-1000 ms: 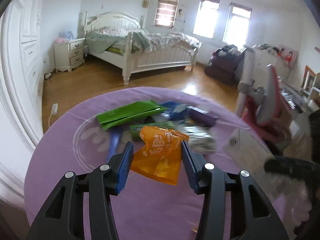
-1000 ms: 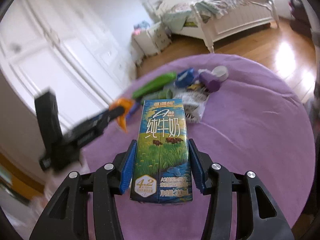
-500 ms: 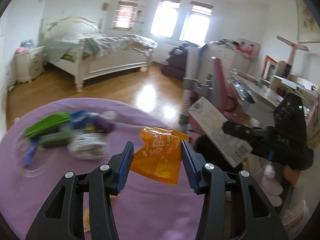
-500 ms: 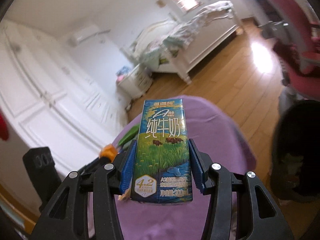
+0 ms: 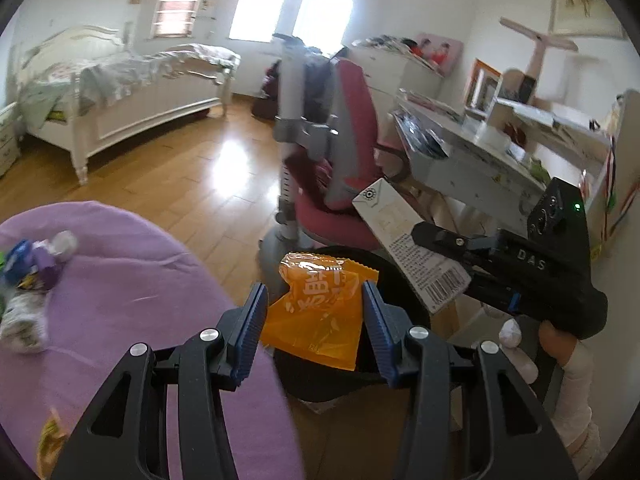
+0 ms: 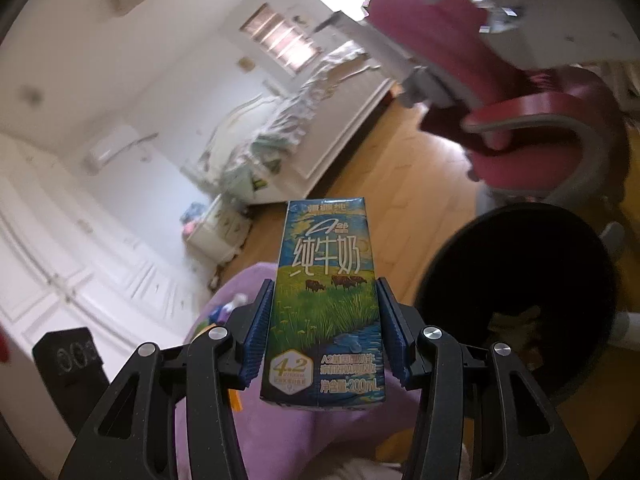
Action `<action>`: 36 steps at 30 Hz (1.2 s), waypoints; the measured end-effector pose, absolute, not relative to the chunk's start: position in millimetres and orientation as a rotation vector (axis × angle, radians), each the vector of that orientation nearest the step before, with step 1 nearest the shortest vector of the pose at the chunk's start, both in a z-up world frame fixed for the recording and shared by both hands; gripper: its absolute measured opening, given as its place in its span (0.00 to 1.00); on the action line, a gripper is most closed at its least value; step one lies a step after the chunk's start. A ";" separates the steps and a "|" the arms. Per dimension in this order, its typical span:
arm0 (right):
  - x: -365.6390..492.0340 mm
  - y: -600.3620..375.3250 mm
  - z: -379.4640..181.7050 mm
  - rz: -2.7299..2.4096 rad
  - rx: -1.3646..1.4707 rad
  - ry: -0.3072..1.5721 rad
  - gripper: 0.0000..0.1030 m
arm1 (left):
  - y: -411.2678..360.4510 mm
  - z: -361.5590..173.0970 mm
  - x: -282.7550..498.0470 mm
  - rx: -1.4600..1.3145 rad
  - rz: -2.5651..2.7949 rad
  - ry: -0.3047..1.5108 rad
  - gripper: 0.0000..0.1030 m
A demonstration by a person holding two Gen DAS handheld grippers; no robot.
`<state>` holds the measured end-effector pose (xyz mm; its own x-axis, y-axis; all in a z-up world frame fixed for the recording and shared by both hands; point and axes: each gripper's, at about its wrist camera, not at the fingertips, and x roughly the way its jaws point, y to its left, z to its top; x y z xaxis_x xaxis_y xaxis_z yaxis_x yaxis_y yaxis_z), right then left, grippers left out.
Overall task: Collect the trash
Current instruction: 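Drop the orange bag and green milk carton into the black bin with both tools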
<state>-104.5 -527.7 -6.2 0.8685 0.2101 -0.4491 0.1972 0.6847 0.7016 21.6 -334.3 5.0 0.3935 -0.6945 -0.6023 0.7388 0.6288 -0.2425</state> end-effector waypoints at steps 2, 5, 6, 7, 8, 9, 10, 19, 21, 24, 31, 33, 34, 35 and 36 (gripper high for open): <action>-109.7 -542.0 -13.2 -0.014 0.842 0.532 0.48 | -350.0 2.8 18.9 0.092 -0.927 0.736 0.46; -117.0 -558.9 -23.8 -0.047 0.864 0.530 0.48 | -369.5 -2.6 15.2 0.126 -0.949 0.744 0.46; -119.7 -564.8 -28.4 -0.059 0.872 0.530 0.48 | -375.7 -4.5 14.2 0.140 -0.955 0.746 0.46; -121.3 -567.4 -31.7 -0.067 0.878 0.531 0.48 | -381.9 -6.3 13.4 0.151 -0.963 0.749 0.46; -123.5 -572.6 -36.0 -0.078 0.888 0.532 0.48 | -388.7 -8.5 12.7 0.160 -0.973 0.755 0.46; -125.4 -576.1 -39.5 -0.087 0.895 0.533 0.48 | -394.0 -10.1 12.1 0.165 -0.979 0.759 0.46; -127.6 -581.6 -43.6 -0.097 0.902 0.535 0.48 | -398.7 -11.8 11.4 0.171 -0.986 0.761 0.46; -136.8 -605.3 -66.2 -0.152 0.947 0.546 0.48 | -434.0 -25.8 8.8 0.218 -1.022 0.796 0.46; -138.4 -607.9 -71.0 -0.162 0.960 0.548 0.48 | -440.4 -27.2 8.3 0.227 -1.029 0.799 0.46; -140.2 -613.5 -76.6 -0.172 0.972 0.549 0.48 | -450.1 -29.4 7.6 0.241 -1.038 0.803 0.47; -144.5 -629.4 -87.8 -0.225 1.016 0.553 0.61 | -471.6 -25.2 3.8 0.285 -1.035 0.767 0.59; -147.7 -633.5 -89.7 -0.250 1.019 0.550 0.73 | -471.7 -21.9 2.9 0.279 -1.034 0.755 0.72; -149.3 -634.3 -89.4 -0.256 1.018 0.543 0.74 | -470.3 -20.0 2.4 0.275 -1.028 0.743 0.79; -150.1 -634.6 -88.5 -0.260 1.013 0.542 0.74 | -467.9 -18.4 1.8 0.271 -1.019 0.730 0.81; -150.4 -634.1 -87.4 -0.262 1.009 0.544 0.74 | -464.7 -16.4 1.4 0.266 -1.013 0.721 0.81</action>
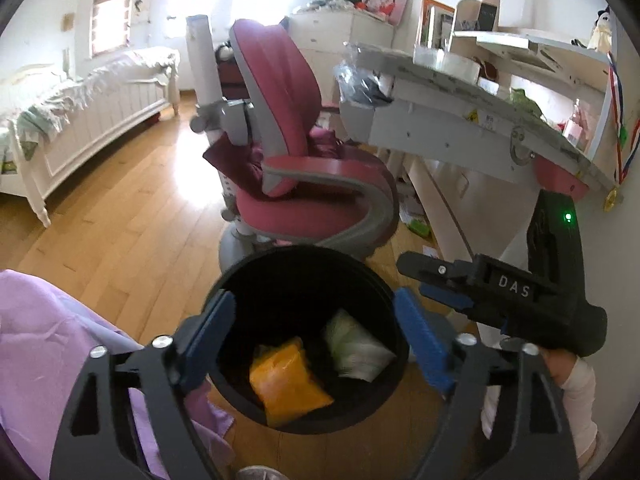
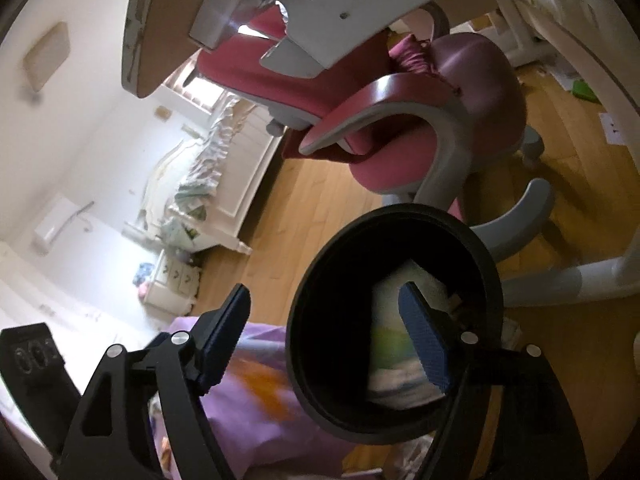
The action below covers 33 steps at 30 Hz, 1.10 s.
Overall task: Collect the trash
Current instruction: 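Drop the orange bag and green milk carton into the black bin with both tools, then grasp the gold snack wrapper with the left tool while the right tool grasps the white parcel bag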
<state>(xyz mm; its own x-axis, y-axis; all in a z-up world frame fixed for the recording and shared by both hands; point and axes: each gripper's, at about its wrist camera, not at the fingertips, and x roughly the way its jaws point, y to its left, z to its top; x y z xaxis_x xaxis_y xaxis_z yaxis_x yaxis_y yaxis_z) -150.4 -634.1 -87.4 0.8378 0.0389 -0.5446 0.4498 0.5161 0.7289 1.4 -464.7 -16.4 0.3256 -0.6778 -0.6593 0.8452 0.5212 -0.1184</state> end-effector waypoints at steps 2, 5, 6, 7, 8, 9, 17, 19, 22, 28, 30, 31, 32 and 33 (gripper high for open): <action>-151.5 -632.0 -85.8 -0.258 1.008 0.545 0.74 | -459.9 -13.6 1.7 0.262 -1.007 0.730 0.81; -148.8 -625.4 -82.5 -0.244 1.002 0.551 0.75 | -445.9 -7.9 0.8 0.248 -0.993 0.742 0.84; -146.3 -621.5 -81.0 -0.233 0.996 0.557 0.75 | -438.4 -5.5 -0.2 0.242 -0.989 0.738 0.90; -144.4 -618.1 -78.7 -0.227 0.993 0.561 0.75 | -430.7 -2.9 -1.2 0.233 -0.980 0.728 0.91; -141.4 -613.1 -76.3 -0.214 0.984 0.566 0.75 | -420.1 0.1 -2.4 0.224 -0.970 0.715 0.91; -138.3 -607.7 -73.7 -0.202 0.975 0.572 0.75 | -412.4 2.1 -2.7 0.222 -0.962 0.709 0.91; -106.2 -555.5 -55.8 -0.087 0.887 0.643 0.75 | -308.6 12.8 5.0 0.211 -0.769 0.663 0.91; -98.2 -539.5 -52.2 -0.057 0.864 0.665 0.75 | -275.4 11.1 9.8 0.206 -0.705 0.669 0.91; -84.0 -510.8 -44.2 0.001 0.812 0.703 0.75 | -222.1 2.1 20.1 0.184 -0.615 0.699 0.91; -39.9 -426.7 -21.6 0.181 0.644 0.814 0.80 | -149.2 -27.8 33.8 0.198 -0.495 0.781 0.91; -16.1 -383.5 -8.8 0.274 0.538 0.854 0.81 | -135.0 -38.6 38.5 0.208 -0.487 0.818 0.91; -3.1 -361.1 -3.1 0.330 0.490 0.872 0.84 | -129.5 -44.0 40.2 0.214 -0.486 0.832 0.89; 5.4 -342.4 0.0 0.372 0.457 0.886 0.86 | -125.3 -47.9 40.6 0.216 -0.485 0.840 0.86; 15.7 -324.8 2.4 0.405 0.426 0.902 0.87 | -121.8 -52.2 42.7 0.219 -0.481 0.852 0.81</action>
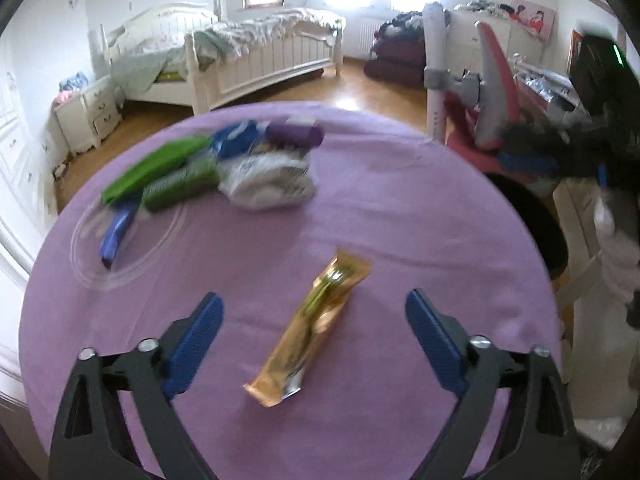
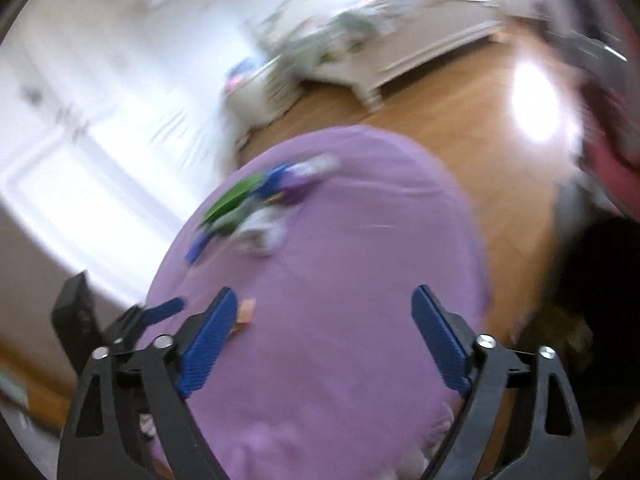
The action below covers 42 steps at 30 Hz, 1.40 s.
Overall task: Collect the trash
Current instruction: 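Grasp the gold snack wrapper with the left tool while the right tool grasps the white parcel bag, then carry the gold wrapper and white parcel bag to the black bin and release both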
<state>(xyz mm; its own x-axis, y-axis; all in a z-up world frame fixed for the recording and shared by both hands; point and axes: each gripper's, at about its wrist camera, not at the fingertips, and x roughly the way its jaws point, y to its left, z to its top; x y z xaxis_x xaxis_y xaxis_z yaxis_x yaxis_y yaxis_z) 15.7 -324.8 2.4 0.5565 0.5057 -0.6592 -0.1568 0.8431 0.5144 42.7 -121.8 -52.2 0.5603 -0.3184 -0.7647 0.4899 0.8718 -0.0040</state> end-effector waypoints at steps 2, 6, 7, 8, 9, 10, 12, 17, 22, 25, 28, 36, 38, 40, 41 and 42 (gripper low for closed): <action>42.8 -282.6 4.1 0.460 0.357 0.945 0.87 | -115.0 -59.9 47.6 0.216 -0.478 0.875 0.75; 90.9 -222.8 -6.4 0.477 0.300 1.027 0.87 | -113.0 -65.5 53.2 0.179 -0.495 0.920 0.53; 107.7 -208.6 -13.1 0.458 0.299 1.057 0.87 | -112.9 -66.8 54.1 0.176 -0.500 0.932 0.46; 116.3 -202.0 -17.1 0.444 0.296 1.074 0.87 | -113.3 -66.6 53.6 0.178 -0.497 0.930 0.46; 125.4 -195.1 -21.6 0.424 0.290 1.091 0.87 | -112.8 -66.3 53.6 0.179 -0.494 0.929 0.41; 133.6 -188.4 -25.7 0.404 0.283 1.106 0.87 | -112.1 -66.2 53.2 0.181 -0.485 0.927 0.36; 149.6 -175.2 -32.9 0.356 0.263 1.119 0.87 | -109.0 -65.9 52.8 0.173 -0.468 0.925 0.26; 165.7 -153.0 -39.0 0.291 0.140 1.095 0.78 | -96.9 -65.7 54.9 0.112 -0.468 0.933 0.16; 152.6 -154.3 -34.7 0.335 0.127 1.104 0.51 | -92.0 -65.5 58.0 0.082 -0.473 0.937 0.14; 138.2 -173.9 -29.8 0.415 0.238 1.123 0.46 | -88.4 -65.1 61.1 0.066 -0.463 0.936 0.14; 118.7 -198.9 -20.3 0.511 0.389 1.106 0.46 | -80.3 -60.2 59.4 0.012 -0.475 0.912 0.13; 51.4 -274.6 25.5 0.553 0.586 0.848 0.46 | -73.8 -41.4 45.8 -0.124 -0.480 0.840 0.14; 29.7 -293.9 36.2 0.466 0.549 0.774 0.46 | -81.7 -33.1 45.1 -0.138 -0.493 0.816 0.14; 11.8 -316.6 42.0 0.390 0.547 0.726 0.46 | -95.6 -21.8 44.3 -0.151 -0.519 0.782 0.14; 4.1 -330.8 42.6 0.348 0.556 0.705 0.46 | -104.2 -16.9 41.5 -0.153 -0.535 0.768 0.14; -0.7 -343.2 42.0 0.311 0.566 0.689 0.46 | -115.3 -10.8 42.4 -0.149 -0.556 0.751 0.14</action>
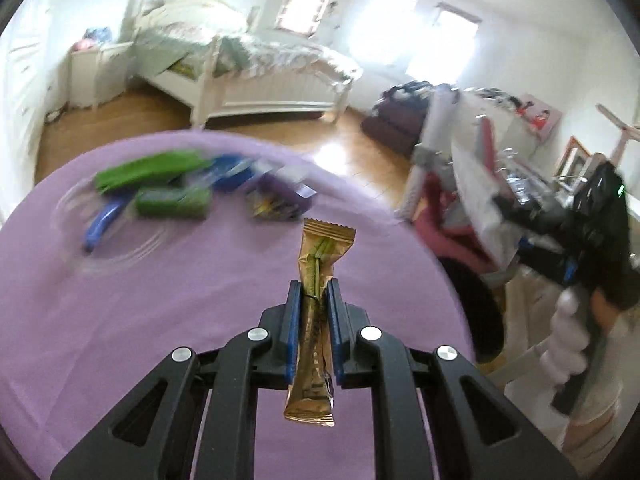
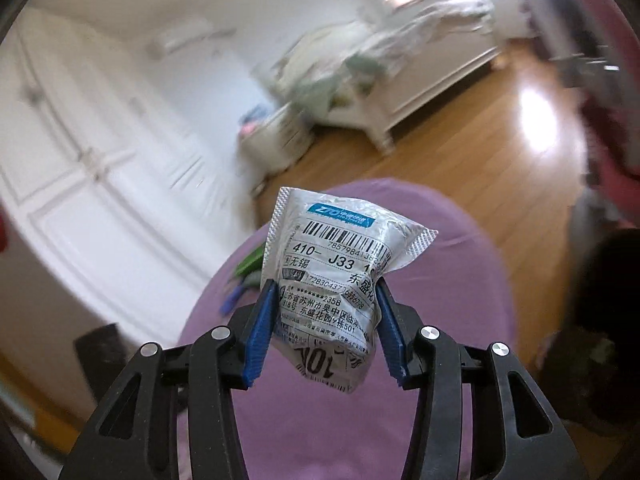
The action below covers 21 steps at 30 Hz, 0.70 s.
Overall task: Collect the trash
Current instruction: 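Carry the gold wrapper and white parcel bag to the black bin and release both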
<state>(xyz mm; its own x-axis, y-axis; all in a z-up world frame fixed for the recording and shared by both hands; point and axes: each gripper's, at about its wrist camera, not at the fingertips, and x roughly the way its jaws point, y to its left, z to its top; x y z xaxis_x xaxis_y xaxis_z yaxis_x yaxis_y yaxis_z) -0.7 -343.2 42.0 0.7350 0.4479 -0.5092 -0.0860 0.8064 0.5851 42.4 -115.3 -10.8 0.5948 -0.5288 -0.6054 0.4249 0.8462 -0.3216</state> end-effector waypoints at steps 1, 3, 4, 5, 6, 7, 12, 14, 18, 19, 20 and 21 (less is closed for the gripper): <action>-5.3 -353.9 40.5 0.277 0.574 0.675 0.46 | -125.8 -6.3 41.5 -0.142 -0.576 0.739 0.14; -17.6 -383.7 38.4 0.199 0.592 0.651 0.46 | -152.4 3.4 42.2 -0.126 -0.623 0.720 0.14; -22.8 -399.3 37.6 0.168 0.605 0.641 0.46 | -165.5 7.0 44.1 -0.120 -0.647 0.714 0.14; -28.7 -410.0 35.1 0.146 0.614 0.634 0.46 | -181.9 11.3 45.3 -0.111 -0.679 0.711 0.14; -34.5 -421.5 32.1 0.122 0.623 0.628 0.46 | -195.9 14.3 46.3 -0.101 -0.704 0.710 0.14; -40.8 -434.5 29.9 0.097 0.631 0.623 0.46 | -207.8 16.9 46.4 -0.093 -0.725 0.707 0.14; -74.6 -496.0 12.2 -0.019 0.681 0.586 0.46 | -272.2 24.6 47.1 -0.041 -0.849 0.705 0.14; -87.7 -523.0 4.4 -0.062 0.700 0.577 0.46 | -295.5 24.3 45.0 -0.025 -0.895 0.714 0.14; -109.7 -561.8 -8.5 -0.126 0.733 0.558 0.46 | -344.4 18.8 40.6 0.001 -0.983 0.735 0.14; -112.1 -566.3 -11.1 -0.137 0.739 0.554 0.46 | -354.9 17.1 38.1 0.010 -1.000 0.744 0.14; -116.8 -575.5 -14.5 -0.151 0.750 0.548 0.46 | -368.5 14.0 36.9 0.023 -1.021 0.755 0.14; -119.4 -580.4 -17.5 -0.159 0.756 0.546 0.46 | -375.7 12.8 35.0 0.031 -1.033 0.759 0.14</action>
<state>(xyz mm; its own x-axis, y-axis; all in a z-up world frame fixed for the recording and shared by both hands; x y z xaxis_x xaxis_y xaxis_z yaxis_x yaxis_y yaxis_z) -119.4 -580.4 -17.5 0.8502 0.0553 -0.5236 0.3272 0.7236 0.6078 35.0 -375.7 12.8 0.2849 -0.7620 -0.5815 0.7828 0.5351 -0.3177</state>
